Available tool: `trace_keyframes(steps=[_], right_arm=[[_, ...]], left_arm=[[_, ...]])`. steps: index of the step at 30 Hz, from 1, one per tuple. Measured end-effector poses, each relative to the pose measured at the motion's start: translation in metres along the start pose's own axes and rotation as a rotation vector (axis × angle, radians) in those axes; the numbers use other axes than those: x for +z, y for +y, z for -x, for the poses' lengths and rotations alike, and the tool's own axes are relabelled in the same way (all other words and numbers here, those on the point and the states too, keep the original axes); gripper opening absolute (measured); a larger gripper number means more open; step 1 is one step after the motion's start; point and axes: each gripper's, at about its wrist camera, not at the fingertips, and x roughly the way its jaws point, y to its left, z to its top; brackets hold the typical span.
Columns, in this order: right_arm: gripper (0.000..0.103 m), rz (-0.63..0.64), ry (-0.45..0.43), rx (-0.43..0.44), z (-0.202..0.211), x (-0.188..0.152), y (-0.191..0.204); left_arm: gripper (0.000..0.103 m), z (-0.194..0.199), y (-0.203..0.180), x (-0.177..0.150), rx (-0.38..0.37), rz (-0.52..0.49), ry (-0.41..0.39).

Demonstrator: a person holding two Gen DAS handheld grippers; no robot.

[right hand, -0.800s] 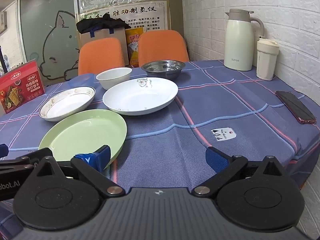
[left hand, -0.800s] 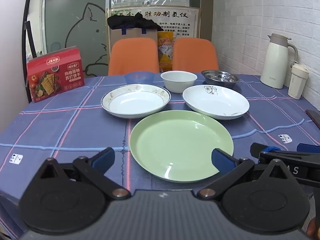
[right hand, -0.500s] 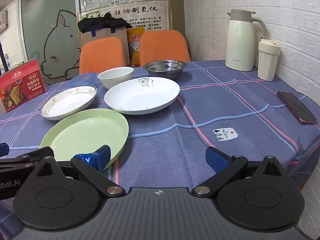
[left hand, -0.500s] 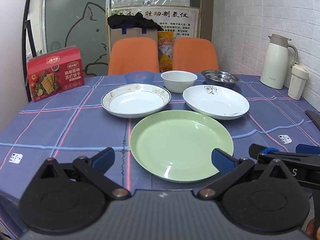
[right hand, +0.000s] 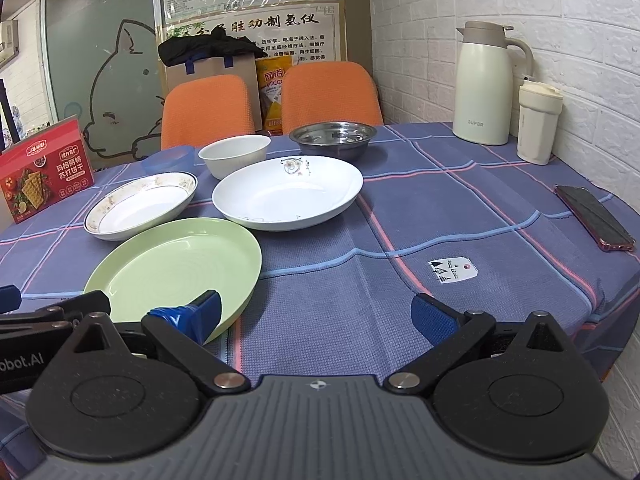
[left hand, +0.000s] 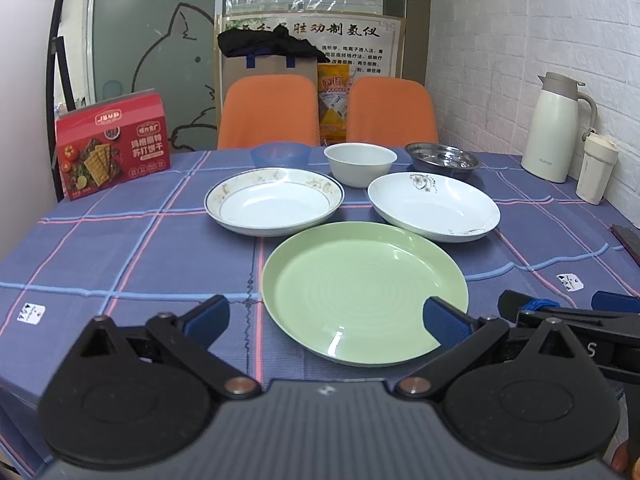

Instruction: Organize plates and bowls

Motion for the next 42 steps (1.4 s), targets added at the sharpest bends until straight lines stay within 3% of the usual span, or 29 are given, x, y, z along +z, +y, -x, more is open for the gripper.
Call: trace_keyframes(steps=[42], right_arm=[[0.089,0.016,0.021,0.011,-0.008,-0.002,0.004]], left_arm=[[0.103,-0.005,0.005,0.001,-0.009,0.022,0.007]])
